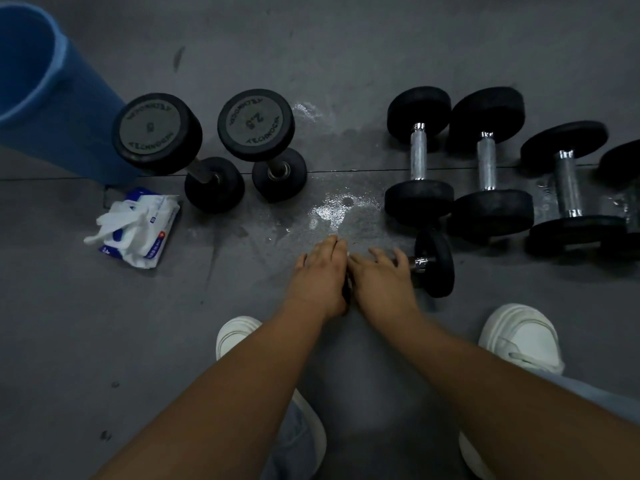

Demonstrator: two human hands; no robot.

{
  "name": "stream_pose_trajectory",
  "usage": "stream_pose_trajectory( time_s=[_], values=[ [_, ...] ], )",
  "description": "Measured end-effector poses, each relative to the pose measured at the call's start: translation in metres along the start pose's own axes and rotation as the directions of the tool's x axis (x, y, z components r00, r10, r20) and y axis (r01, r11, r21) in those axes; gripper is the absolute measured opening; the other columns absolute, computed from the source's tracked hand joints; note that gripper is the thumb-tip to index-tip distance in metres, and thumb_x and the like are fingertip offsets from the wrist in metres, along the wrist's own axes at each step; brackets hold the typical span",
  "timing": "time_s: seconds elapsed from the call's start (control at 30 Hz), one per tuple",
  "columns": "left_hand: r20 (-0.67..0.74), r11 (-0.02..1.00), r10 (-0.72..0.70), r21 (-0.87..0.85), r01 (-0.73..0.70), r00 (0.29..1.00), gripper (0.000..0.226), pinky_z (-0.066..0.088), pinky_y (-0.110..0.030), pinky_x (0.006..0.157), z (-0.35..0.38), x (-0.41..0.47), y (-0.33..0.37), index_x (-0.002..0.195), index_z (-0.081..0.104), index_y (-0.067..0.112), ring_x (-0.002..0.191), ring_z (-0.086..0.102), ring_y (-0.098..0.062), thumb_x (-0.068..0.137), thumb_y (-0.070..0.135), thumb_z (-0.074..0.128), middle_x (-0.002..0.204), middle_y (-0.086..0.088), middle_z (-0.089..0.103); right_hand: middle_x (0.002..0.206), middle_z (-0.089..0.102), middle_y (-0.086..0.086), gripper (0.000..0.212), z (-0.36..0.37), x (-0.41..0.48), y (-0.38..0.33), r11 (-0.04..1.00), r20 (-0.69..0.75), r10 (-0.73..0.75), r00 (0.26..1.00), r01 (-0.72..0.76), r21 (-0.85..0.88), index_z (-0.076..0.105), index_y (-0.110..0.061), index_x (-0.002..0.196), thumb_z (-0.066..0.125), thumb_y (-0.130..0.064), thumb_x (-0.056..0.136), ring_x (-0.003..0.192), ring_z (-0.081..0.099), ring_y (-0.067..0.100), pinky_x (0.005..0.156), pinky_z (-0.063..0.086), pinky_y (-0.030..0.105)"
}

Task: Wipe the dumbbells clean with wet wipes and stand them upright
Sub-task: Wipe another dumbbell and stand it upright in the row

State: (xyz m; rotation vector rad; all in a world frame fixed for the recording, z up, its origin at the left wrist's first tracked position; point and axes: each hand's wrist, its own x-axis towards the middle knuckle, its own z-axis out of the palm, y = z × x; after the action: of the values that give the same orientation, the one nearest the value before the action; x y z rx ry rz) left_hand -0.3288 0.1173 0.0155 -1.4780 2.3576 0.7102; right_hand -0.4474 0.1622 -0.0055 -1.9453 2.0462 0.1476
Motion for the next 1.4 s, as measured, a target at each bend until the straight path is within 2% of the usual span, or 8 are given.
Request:
stream_pose_trajectory(
  time_s=[0.27,0.4,0.47,0.87,1.17,1.23,1.3,1.4],
  values=[
    [0.022,0.999,0.018,-0.028,-0.018,1.000,0.109,0.015,-0.045,0.121,-0.006,0.003,0.000,0.155,0.010,0.017,0.150,0.012,-0.019,0.073,0.044,0.076,0.164,-0.004,0.008,0.078,0.070,-0.005,0.018,0.014,-0.048,-0.002,0.856,-0.091,0.195,0.977,-0.124,0.502,0.071,-0.021,0.081,0.055,-0.030,0.085,0.079,0.060,0.018,0.070,0.039,0.031],
    [0.002,0.999,0.016,-0.037,-0.016,1.000,0.104,0.013,-0.044,0.121,-0.004,-0.004,0.002,0.155,0.009,0.016,0.151,0.009,-0.020,0.079,0.047,0.071,0.164,-0.004,0.005,0.069,0.067,0.005,0.016,0.014,-0.020,-0.024,-0.464,0.699,0.346,0.626,-0.533,0.707,0.063,-0.011,0.094,0.047,-0.011,0.097,0.079,0.058,0.020,0.059,0.044,0.024],
    [-0.038,0.999,0.017,-0.038,-0.018,0.999,0.096,0.015,-0.043,0.120,-0.001,-0.004,0.002,0.155,0.011,0.017,0.150,0.011,-0.019,0.082,0.045,0.067,0.164,-0.004,0.006,0.058,0.067,0.003,0.021,0.012,0.002,-0.034,-0.779,0.820,0.153,0.551,-0.443,0.444,0.061,-0.013,0.089,0.043,-0.014,0.100,0.074,0.058,0.022,0.060,0.045,0.028],
    [-0.046,0.999,0.000,-0.054,-0.002,0.999,0.092,0.015,-0.043,0.119,-0.003,-0.003,0.004,0.154,0.013,0.018,0.149,0.016,-0.021,0.082,0.038,0.067,0.163,-0.003,0.008,0.113,0.066,0.005,0.019,0.031,-0.013,-0.047,-0.894,0.741,0.054,0.670,-0.299,0.335,0.065,-0.022,0.110,0.056,-0.020,0.093,0.105,0.060,0.021,0.099,0.043,0.036],
    [-0.020,0.999,0.016,-0.047,-0.016,1.000,0.103,0.015,-0.044,0.120,-0.002,-0.001,0.001,0.155,0.011,0.017,0.150,0.013,-0.020,0.077,0.041,0.075,0.163,-0.003,0.008,0.101,0.071,0.015,0.019,0.008,-0.028,-0.037,-0.634,0.611,0.308,0.730,-0.321,0.703,0.070,-0.005,0.104,0.056,-0.014,0.095,0.096,0.065,0.027,0.089,0.050,0.038],
    [-0.015,0.999,0.017,-0.045,-0.018,1.000,0.105,0.015,-0.043,0.120,-0.002,-0.001,0.000,0.155,0.011,0.017,0.150,0.012,-0.019,0.075,0.037,0.076,0.164,-0.003,0.009,0.085,0.068,0.004,0.017,0.002,-0.027,-0.030,-0.103,0.253,0.556,0.792,-0.236,0.966,0.070,-0.014,0.082,0.057,-0.020,0.092,0.083,0.060,0.023,0.080,0.048,0.038],
    [-0.032,0.998,0.023,-0.055,-0.025,0.999,0.099,0.016,-0.042,0.119,-0.002,0.000,0.000,0.154,0.013,0.018,0.150,0.014,-0.018,0.077,0.035,0.073,0.163,-0.002,0.011,0.102,0.067,-0.005,0.021,0.005,-0.007,-0.021,0.705,-0.152,0.438,0.886,-0.233,0.670,0.071,-0.026,0.092,0.051,-0.034,0.090,0.100,0.056,0.022,0.088,0.043,0.041],
    [-0.033,0.999,0.028,-0.045,-0.029,0.999,0.100,0.016,-0.042,0.118,-0.003,-0.001,0.000,0.155,0.013,0.019,0.150,0.014,-0.017,0.076,0.035,0.073,0.163,-0.001,0.011,0.126,0.061,-0.011,0.043,0.011,0.001,-0.005,0.970,-0.145,0.141,0.979,-0.107,0.220,0.060,-0.034,0.121,0.035,-0.042,0.088,0.123,0.049,0.023,0.098,0.028,0.042]
  ],
)
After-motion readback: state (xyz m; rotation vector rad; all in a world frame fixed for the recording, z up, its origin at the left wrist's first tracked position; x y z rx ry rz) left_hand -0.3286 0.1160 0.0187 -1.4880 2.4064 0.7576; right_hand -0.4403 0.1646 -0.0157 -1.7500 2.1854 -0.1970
